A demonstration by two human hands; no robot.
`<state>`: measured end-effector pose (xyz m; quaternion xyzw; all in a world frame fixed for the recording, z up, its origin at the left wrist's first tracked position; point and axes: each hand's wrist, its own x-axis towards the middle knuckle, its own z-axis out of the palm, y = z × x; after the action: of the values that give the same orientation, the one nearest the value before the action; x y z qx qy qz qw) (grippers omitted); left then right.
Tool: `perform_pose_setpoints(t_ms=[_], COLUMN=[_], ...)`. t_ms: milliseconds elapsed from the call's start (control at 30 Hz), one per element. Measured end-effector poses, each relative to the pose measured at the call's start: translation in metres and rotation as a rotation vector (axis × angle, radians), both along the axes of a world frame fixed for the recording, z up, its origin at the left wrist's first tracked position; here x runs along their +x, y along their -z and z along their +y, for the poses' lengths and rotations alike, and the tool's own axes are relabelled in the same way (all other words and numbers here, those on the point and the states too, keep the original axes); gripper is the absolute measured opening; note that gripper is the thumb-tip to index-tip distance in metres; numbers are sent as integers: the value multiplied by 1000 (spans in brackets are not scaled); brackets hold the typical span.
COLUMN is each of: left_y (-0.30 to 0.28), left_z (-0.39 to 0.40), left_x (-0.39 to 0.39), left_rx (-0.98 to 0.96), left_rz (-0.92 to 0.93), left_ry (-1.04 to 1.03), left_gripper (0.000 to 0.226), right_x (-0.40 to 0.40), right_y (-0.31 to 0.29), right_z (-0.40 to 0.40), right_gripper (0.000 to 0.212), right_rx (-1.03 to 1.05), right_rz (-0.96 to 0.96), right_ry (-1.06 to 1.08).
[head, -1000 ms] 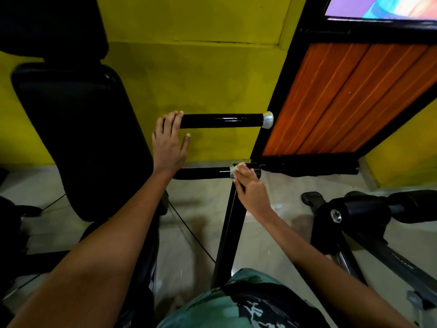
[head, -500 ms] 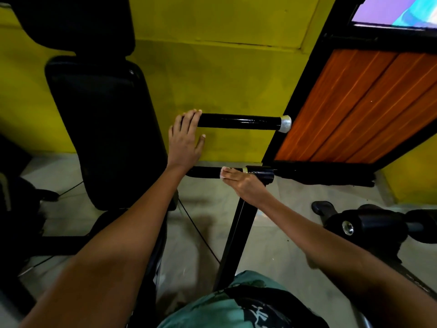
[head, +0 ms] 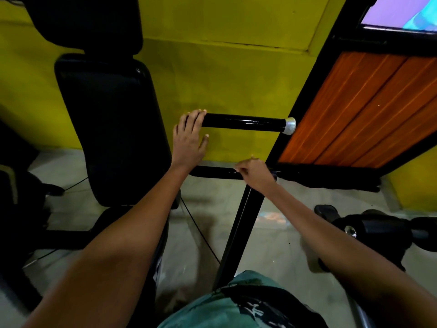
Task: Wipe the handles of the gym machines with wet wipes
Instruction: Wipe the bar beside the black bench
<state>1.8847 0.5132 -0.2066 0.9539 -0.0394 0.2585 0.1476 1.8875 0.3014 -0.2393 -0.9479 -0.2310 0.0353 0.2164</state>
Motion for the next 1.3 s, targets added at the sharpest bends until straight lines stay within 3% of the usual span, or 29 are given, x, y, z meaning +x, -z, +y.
perform_pose_setpoints(t_ms=[167, 367, 533, 633, 700, 867, 1033, 1200, 1300], left_y=[-2, -1, 0, 0, 0, 0, -2, -6, -7], left_z=[1, 2, -1, -1, -2, -2, -4, -3, -2], left_x=[-1, -1, 0, 0, -1, -2, -3, -4, -6], left_rx=[6, -9, -29, -46, -56, -52, -76, -99, -88], left_rz=[4, -12, -32, -35, -33, -31, -22, -21, 7], left_ry=[7, 11, 10, 11, 14, 18, 18, 44, 48], left_gripper=[59, 59, 59, 60, 61, 61, 61, 61, 64], right_x=[-11, -9, -20, -3, 11, 22, 29, 20, 35], right_y=[0, 2, -42, -65, -69, -62, -79, -72, -91], right_z=[57, -1, -25, -38, -45, -53, -52, -57, -53], right_gripper=[27, 23, 22, 26, 24, 25, 29, 28, 27], right_rx=[66, 108, 453, 462, 377, 178, 153, 154, 206], right_rz=[85, 96, -481, -627, -581, -599, -466, -562, -421], right_ry=[32, 99, 130, 271, 363, 283, 260, 249, 266])
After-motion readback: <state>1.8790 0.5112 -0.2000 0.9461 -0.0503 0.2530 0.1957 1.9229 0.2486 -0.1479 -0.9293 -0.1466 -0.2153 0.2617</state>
